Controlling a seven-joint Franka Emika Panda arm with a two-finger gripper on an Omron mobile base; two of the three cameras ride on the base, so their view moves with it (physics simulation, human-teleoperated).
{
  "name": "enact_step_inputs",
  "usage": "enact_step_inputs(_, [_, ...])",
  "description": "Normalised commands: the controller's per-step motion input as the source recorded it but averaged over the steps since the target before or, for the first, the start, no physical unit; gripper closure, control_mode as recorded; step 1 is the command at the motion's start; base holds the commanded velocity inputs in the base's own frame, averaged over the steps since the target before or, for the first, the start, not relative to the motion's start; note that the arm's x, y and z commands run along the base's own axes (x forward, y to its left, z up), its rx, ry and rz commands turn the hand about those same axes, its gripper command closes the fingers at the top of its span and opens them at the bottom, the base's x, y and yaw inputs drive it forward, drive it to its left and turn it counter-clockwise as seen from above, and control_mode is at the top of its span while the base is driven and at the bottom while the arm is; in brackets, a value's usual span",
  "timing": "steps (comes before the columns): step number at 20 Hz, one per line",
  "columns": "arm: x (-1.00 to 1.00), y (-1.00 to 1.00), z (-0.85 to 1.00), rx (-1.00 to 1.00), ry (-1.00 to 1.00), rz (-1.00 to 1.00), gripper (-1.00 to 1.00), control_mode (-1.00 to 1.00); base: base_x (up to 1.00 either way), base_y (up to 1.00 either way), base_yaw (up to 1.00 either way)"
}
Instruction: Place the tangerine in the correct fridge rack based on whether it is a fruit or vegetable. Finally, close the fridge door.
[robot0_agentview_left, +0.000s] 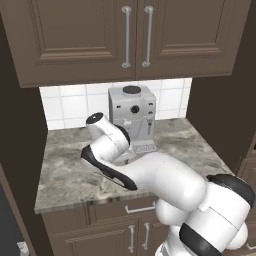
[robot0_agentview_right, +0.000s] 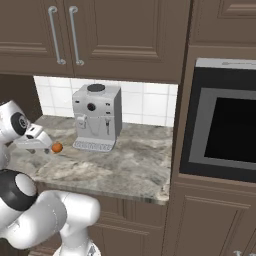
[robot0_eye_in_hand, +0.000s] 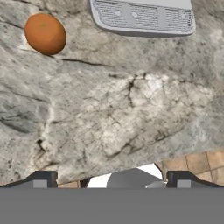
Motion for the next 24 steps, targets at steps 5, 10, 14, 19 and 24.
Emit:
enact_step_inputs(5, [0.17,0.21,-0.16,0.00,-0.01,0.00,-1.00,-1.00,0.00,0.00,0.00])
enact_step_inputs(10, [0.22,0.05,-0.14,0.00,-0.01,-0.02,-1.00,-1.00,0.00,0.00,0.00])
enact_step_inputs(14, [0.39,0.00,-0.24,0.00,-0.02,0.00,-1.00,-1.00,0.00,0.00,0.00])
enact_step_inputs(19, [0.43,0.00,-0.17,0.00,-0.04,0.00,-1.00,-1.00,0.00,0.00,0.00])
enact_step_inputs(24, [0.17,0.02,-0.12,0.00,-0.06,0.00,-1.00,-1.00,0.00,0.00,0.00])
